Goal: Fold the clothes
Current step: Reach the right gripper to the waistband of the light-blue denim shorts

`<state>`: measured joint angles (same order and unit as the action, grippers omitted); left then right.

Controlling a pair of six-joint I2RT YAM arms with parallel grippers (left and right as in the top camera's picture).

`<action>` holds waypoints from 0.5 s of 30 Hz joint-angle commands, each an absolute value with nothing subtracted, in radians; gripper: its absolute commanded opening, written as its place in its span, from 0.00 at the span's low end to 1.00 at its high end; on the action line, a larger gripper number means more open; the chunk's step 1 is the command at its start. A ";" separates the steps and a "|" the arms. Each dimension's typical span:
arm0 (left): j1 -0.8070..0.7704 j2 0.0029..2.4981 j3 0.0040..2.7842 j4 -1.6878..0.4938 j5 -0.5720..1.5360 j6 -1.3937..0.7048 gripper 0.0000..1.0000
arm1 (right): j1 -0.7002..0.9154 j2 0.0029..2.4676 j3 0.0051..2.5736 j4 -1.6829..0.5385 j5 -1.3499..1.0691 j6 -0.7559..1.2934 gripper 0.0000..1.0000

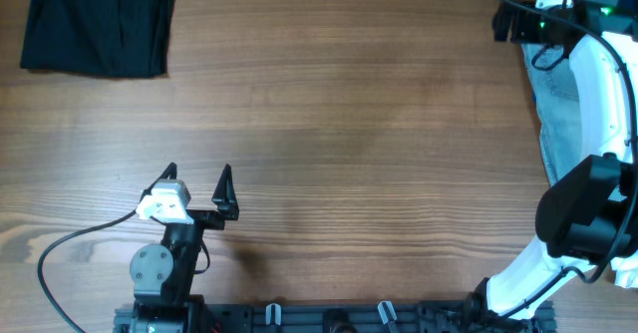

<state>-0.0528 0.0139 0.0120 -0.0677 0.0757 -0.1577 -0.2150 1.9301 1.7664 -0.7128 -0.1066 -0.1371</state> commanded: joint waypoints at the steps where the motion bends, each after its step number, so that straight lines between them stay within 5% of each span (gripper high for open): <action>1: -0.047 0.007 0.006 -0.072 0.070 -0.138 1.00 | -0.217 1.983 1.795 -0.649 0.003 -0.157 1.00; 15: -0.047 0.007 0.006 -0.072 0.070 -0.138 1.00 | -0.218 2.247 1.795 -0.508 0.390 -0.105 1.00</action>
